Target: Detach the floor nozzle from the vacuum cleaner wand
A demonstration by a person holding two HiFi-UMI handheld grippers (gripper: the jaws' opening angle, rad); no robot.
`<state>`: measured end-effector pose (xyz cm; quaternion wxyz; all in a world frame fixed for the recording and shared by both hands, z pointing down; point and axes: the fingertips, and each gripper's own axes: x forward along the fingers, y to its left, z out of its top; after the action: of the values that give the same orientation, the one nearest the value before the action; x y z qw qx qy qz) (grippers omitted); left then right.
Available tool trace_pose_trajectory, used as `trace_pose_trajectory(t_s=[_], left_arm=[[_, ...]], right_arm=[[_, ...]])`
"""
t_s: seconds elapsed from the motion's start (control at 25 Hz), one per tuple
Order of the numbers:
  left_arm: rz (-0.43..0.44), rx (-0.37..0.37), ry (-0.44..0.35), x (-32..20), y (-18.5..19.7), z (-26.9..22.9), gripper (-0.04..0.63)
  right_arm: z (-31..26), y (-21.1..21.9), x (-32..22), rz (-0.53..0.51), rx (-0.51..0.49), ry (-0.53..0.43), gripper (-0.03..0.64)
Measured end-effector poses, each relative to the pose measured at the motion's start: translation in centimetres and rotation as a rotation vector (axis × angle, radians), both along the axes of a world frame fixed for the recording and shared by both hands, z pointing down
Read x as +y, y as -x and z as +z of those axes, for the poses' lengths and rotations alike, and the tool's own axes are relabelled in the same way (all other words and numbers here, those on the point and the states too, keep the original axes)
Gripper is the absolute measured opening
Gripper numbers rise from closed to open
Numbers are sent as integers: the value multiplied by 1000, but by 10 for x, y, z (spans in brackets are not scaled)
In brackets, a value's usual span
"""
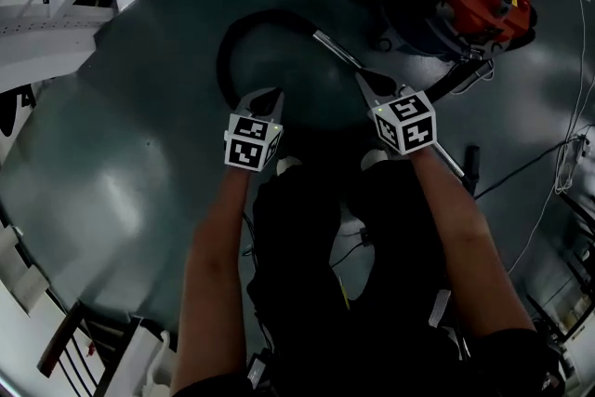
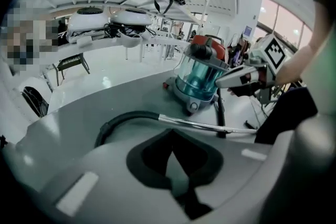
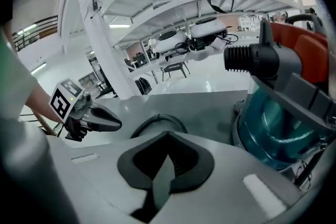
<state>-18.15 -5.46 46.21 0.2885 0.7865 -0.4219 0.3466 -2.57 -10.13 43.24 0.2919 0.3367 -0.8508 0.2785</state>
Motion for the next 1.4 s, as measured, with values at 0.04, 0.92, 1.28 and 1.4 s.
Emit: trace_pose_trajectory(t_s=[0.04,0.92,1.28,1.4], left_arm=[[16,-7,-12,-8,1,9,8],[278,-60,-270,-149,-5,116,8],[198,1,-175,-150,-22,167,8],[175,-10,-193,-160,-29,171,8]], right_arm=[[10,3,-9,-4,-3,-4,-6],[137,45,-106,-275,-60,-101,-6],[188,47,-100,-277,25,-82,68],[204,48,-87,-319,52,-57,104]])
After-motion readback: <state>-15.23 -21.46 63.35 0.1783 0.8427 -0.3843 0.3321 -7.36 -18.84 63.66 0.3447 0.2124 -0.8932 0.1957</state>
